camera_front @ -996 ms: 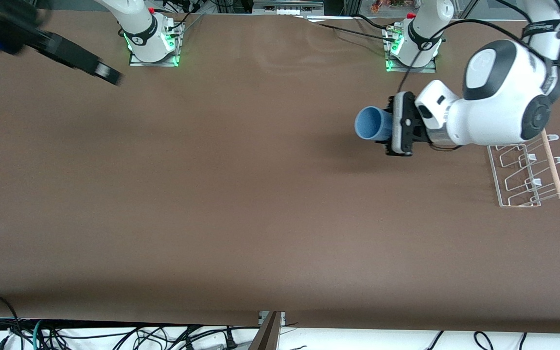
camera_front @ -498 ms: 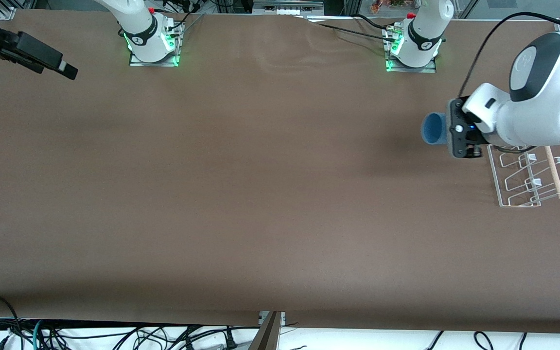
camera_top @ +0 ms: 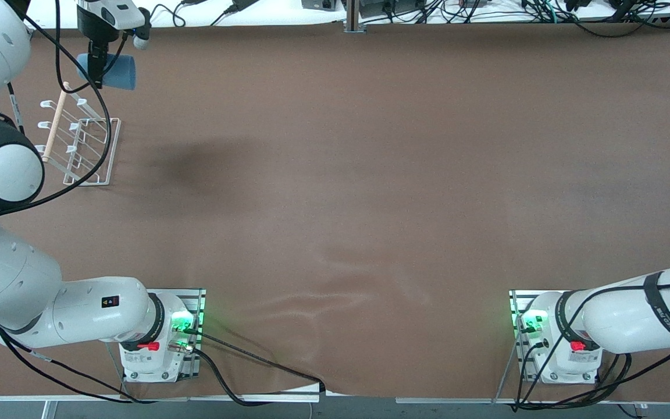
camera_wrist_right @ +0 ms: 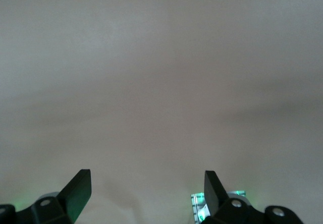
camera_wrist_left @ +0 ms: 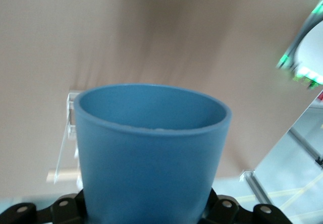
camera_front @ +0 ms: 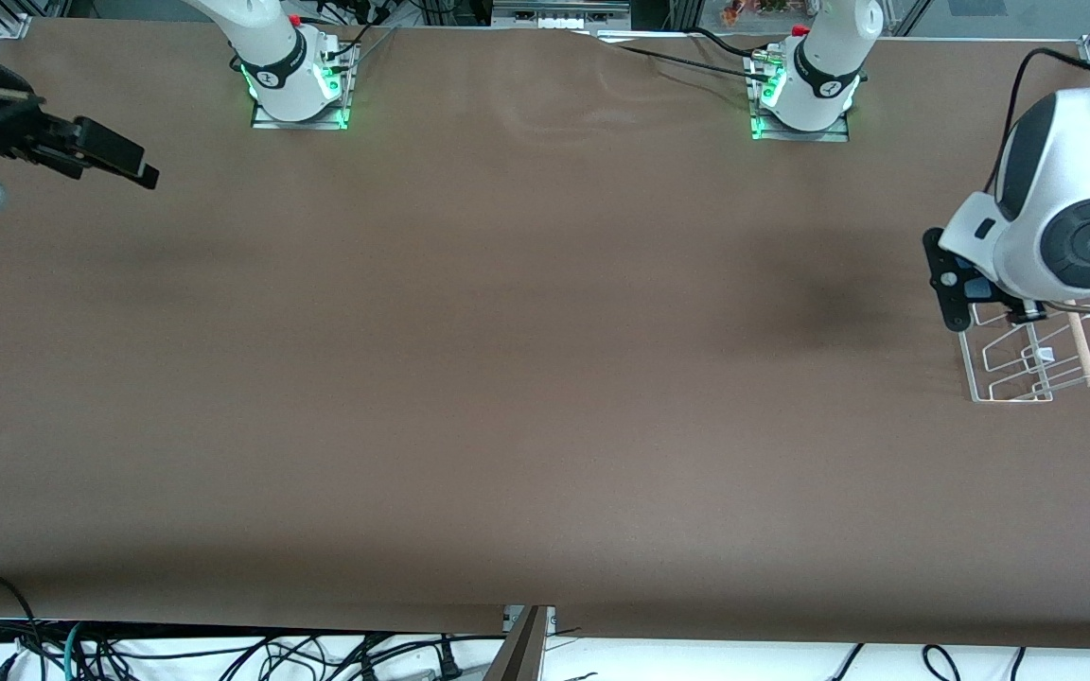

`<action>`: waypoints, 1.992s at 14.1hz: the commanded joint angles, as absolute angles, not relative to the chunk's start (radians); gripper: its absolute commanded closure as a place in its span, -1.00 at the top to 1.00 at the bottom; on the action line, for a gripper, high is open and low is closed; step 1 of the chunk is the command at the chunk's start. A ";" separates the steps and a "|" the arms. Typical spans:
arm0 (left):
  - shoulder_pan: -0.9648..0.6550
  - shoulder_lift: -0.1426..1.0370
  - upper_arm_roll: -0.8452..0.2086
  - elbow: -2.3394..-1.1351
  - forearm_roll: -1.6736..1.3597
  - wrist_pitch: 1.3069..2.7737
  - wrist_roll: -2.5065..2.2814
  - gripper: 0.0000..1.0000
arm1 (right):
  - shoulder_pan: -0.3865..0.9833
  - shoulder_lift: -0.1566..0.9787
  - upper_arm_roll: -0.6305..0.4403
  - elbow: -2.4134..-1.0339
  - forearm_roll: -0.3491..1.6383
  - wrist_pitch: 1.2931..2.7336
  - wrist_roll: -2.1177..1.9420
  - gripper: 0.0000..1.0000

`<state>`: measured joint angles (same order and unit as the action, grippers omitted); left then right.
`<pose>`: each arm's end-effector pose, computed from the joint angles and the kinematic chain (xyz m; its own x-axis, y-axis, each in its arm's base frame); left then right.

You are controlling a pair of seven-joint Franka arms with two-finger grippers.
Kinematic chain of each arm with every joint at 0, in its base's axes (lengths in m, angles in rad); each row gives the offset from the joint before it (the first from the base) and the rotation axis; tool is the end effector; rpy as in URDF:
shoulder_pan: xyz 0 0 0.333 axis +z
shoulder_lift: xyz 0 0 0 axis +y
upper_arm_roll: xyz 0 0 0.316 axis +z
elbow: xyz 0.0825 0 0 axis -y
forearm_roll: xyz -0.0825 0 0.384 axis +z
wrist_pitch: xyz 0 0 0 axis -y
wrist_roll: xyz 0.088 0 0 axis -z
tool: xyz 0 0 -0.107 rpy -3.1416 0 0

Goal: Transfer cup to left arm and place on rack

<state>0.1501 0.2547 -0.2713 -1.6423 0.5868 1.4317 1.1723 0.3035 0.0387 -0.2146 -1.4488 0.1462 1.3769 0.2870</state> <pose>0.5901 0.0076 0.4573 0.1029 -0.7964 -0.5960 -0.9382 -0.2768 0.2079 0.5418 0.0688 0.6453 0.9755 -0.1682 -0.1421 -0.1833 -0.9779 -0.1009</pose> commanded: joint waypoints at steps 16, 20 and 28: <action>0.259 0.407 -0.282 -1.966 1.489 1.587 0.432 -1.00 | 0.051 -0.124 0.037 -1.830 -0.028 1.667 0.040 0.98; 0.314 0.396 -0.284 -2.037 1.560 1.664 0.344 -1.00 | 0.055 -0.124 0.040 -1.825 -0.025 1.655 0.040 0.98; 0.316 0.429 -0.284 -2.039 1.562 1.666 0.288 -1.00 | 0.067 -0.078 0.038 -1.743 -0.023 1.644 -0.009 0.98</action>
<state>0.3083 0.4395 -0.2805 -2.0166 1.5340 1.6525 0.3090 0.0678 -0.1031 0.0370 -1.7862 -0.0165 1.6686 0.0069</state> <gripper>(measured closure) 0.247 0.009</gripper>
